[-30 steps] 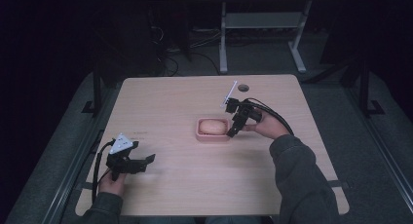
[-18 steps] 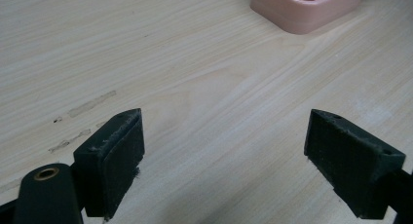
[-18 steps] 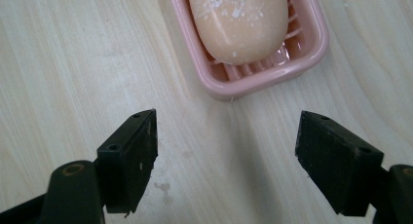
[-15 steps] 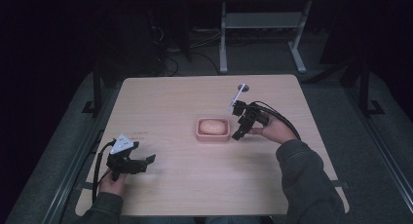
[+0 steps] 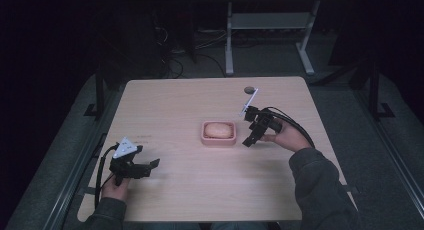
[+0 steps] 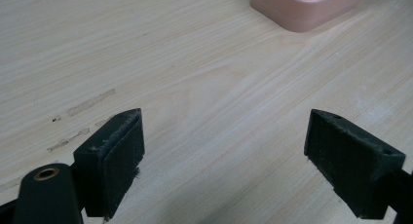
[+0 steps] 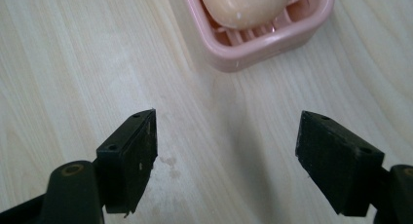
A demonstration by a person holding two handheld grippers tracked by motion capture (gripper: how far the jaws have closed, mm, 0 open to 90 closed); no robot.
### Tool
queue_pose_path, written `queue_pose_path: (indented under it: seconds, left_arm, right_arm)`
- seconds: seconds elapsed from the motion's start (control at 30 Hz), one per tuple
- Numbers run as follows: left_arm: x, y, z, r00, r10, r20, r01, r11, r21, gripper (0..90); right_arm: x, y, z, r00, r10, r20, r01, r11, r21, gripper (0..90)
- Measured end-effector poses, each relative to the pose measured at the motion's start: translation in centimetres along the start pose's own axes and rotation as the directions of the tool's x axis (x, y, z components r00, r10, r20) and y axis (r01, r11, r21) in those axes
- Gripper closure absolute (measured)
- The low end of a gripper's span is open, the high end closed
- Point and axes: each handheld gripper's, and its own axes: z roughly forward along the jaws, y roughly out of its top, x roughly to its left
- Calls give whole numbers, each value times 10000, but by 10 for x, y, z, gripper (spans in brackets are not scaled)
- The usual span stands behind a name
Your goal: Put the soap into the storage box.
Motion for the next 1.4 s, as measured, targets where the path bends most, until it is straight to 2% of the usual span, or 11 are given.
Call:
queue_pose_path:
  seconds: [0.07, 0.37, 1.0, 1.2, 1.4]
  left_arm:
    - [0, 0, 0, 10000, 7, -4, -7, 10000, 25, 143]
    - [0, 0, 0, 10000, 30, -16, -30, 10000, 43, 143]
    - [-1, 0, 1, 10000, 10, 6, -10, 10000, 42, 143]
    - [-2, 0, 2, 10000, 36, 9, -36, 10000, 57, 143]
    - [-2, 0, 2, 10000, 70, 11, -70, 9999, 72, 143]
  right_arm:
    - [-1, -4, 1, 10000, 80, -33, -79, 9999, 118, 220]
    - [0, -17, -1, 9998, 215, -21, -215, 9997, -65, 223]
    - [0, -55, -5, 9968, 801, 54, -798, 9961, -371, 223]
    - [1, -62, -5, 9960, 896, 34, -894, 9956, -297, 223]
    - [3, -69, -7, 9955, 943, 98, -938, 9946, -449, 223]
